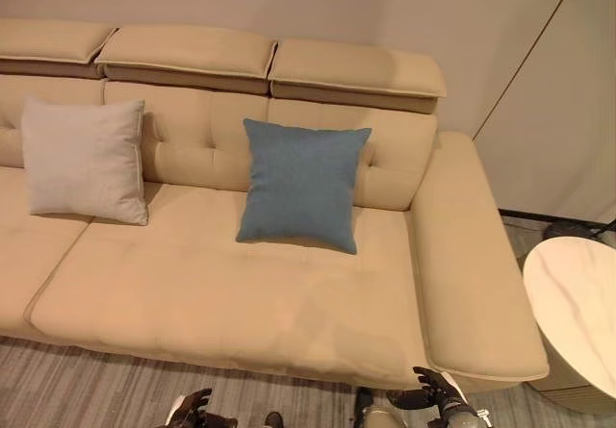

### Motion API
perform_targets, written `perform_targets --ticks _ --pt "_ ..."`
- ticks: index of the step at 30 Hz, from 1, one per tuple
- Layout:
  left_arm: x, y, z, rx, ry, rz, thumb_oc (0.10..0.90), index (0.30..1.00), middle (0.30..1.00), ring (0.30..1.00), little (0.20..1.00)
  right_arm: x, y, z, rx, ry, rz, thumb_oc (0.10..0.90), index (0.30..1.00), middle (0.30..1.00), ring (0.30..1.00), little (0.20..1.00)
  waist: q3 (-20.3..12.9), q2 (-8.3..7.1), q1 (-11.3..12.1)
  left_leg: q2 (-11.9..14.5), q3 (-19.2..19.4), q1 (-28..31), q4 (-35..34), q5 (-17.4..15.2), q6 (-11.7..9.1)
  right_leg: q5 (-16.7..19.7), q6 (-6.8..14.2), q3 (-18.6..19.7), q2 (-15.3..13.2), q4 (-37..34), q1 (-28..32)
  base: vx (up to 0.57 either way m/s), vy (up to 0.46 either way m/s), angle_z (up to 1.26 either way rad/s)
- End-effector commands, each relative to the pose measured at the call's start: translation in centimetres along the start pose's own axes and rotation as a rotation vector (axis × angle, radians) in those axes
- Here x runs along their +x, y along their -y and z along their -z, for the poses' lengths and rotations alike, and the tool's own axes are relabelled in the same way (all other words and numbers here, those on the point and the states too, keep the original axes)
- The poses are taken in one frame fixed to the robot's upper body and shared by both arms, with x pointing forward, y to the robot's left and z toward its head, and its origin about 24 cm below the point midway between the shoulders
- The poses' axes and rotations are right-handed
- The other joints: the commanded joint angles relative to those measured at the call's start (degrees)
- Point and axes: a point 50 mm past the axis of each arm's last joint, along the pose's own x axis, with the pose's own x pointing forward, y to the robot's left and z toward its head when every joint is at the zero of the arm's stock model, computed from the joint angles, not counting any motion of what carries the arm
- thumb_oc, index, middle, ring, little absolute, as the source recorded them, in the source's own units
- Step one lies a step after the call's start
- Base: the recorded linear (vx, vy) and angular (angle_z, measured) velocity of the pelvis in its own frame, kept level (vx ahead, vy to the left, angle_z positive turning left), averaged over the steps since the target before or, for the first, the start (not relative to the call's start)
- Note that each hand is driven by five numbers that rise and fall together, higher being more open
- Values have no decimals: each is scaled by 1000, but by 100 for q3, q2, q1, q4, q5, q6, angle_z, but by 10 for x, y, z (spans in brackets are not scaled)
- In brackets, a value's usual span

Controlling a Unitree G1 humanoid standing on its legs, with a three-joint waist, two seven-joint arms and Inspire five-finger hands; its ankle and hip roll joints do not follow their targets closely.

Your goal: Pick up all the scattered cushions and arrange them neatly on the sofa.

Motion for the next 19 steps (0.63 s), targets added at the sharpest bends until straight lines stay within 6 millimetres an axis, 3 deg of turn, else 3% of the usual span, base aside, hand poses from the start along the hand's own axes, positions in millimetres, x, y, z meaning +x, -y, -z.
perform_targets --ticks 1,12,19 --pt "3 1 -17 -16 55 -14 800 900 900 900 900 5 28 -22 -19 92 109 800 900 900 900 900 -222 -109 119 -298 -579 -141 14 -514 -149 756 -88 -107 59 -2043 948 10 -138 -66" --pt "4 16 -25 -11 56 34 800 900 900 900 900 3 21 -2 -25 2 92 800 900 900 900 900 -369 -64 3 -36 -436 248 -344 -336 -343 931 -110 -84 314 -2929 1416 0 -89 -12" --pt "4 18 -18 7 27 44 800 900 900 900 900 1 15 12 -23 -52 77 800 900 900 900 900 -363 -40 -14 19 -415 389 -505 -237 -405 912 -121 -153 343 -2992 1551 -1 -15 2"
